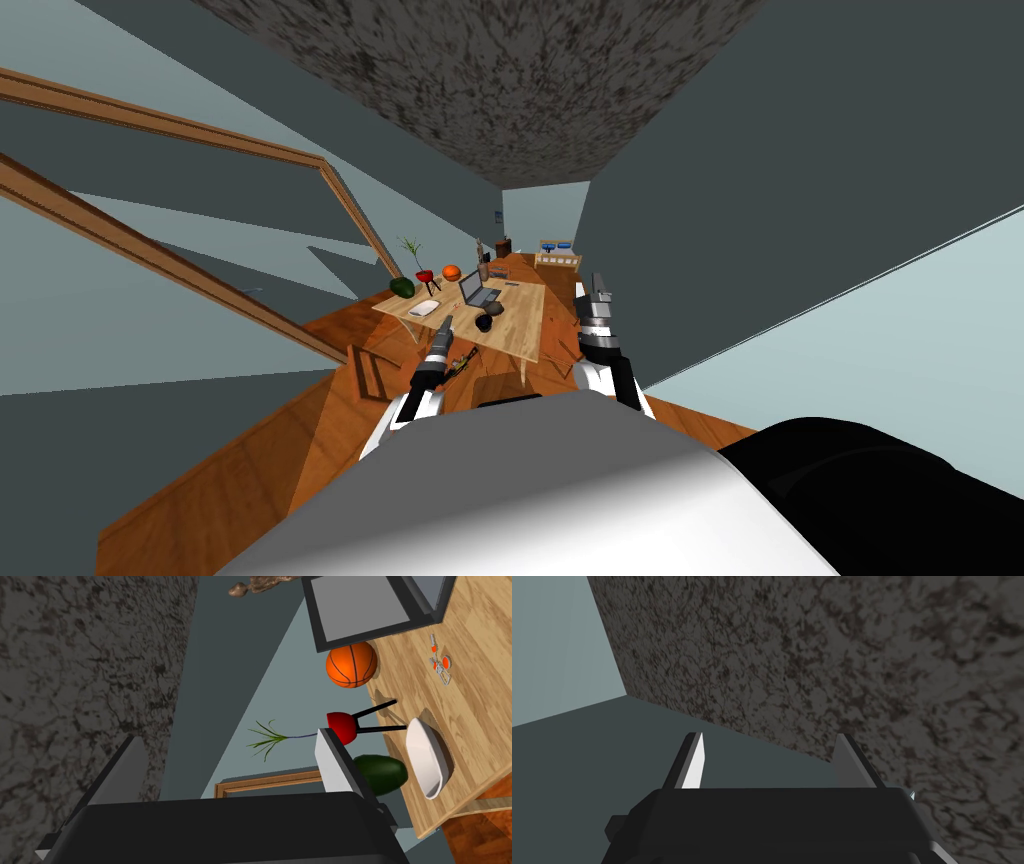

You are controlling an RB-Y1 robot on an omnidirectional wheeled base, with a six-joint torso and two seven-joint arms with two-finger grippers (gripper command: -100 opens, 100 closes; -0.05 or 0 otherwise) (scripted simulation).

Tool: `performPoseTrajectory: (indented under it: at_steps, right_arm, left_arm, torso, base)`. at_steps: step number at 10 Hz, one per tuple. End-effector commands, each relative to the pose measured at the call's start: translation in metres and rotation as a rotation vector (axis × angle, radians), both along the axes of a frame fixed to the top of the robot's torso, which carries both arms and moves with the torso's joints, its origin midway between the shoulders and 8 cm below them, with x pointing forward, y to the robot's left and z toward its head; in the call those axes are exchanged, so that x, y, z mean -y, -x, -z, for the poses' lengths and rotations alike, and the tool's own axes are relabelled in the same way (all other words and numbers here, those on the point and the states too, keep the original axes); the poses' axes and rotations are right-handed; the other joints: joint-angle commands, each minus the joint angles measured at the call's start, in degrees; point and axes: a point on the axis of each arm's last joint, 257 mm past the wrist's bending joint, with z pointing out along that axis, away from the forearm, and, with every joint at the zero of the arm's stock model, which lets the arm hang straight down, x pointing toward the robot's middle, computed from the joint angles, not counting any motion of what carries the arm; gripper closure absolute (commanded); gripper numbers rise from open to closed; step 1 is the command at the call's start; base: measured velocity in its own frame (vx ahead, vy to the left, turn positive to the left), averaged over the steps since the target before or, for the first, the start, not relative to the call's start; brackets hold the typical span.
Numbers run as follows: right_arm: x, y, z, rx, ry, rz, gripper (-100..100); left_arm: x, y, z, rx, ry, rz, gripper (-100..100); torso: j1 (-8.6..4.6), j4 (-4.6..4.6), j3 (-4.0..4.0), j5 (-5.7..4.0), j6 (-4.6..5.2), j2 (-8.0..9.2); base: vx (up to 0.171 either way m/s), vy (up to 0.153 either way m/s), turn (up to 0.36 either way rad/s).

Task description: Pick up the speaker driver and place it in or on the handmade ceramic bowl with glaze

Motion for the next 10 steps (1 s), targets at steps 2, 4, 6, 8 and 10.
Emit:
performPoseTrajectory:
  at_steps: [2,4,6,8,10]
  right_arm:
    - [0.0,0.0,0.0,0.0,0.0,0.0,0]
    - [0.0,0.0,0.0,0.0,0.0,0.0,0]
    - [0.0,0.0,0.0,0.0,0.0,0.0,0]
    - [0.0,0.0,0.0,0.0,0.0,0.0,0]
    - [0.0,0.0,0.0,0.0,0.0,0.0,0]
  left_arm:
    - [0.006,-0.01,0.036,-0.101,0.015,0.001,-100]
    - [0.011,-0.018,0.067,-0.187,0.036,-0.001,-100]
    - [0.015,-0.025,0.097,-0.271,0.064,-0.007,-100]
    - [0.016,-0.028,0.113,-0.315,0.079,-0.011,-100]
    - [0.018,-0.034,0.138,-0.389,0.113,-0.021,-100]
  torso:
    - [0.01,0.0,-0.01,0.0,0.0,-0.01]
    - [0.11,-0.01,-0.03,0.02,0.0,-0.05]
    - [0.13,-0.02,-0.06,0.03,0.01,-0.1]
    - [0.01,-0.02,-0.04,0.0,-0.01,-0.06]
    - [0.0,-0.02,-0.06,0.0,0.01,-0.1]
  base:
    - [-0.002,0.05,0.007]
    - [0.014,0.073,-0.019]
    - [0.017,0.069,-0.049]
    - [0.011,0.033,-0.034]
    - [0.023,0.048,-0.098]
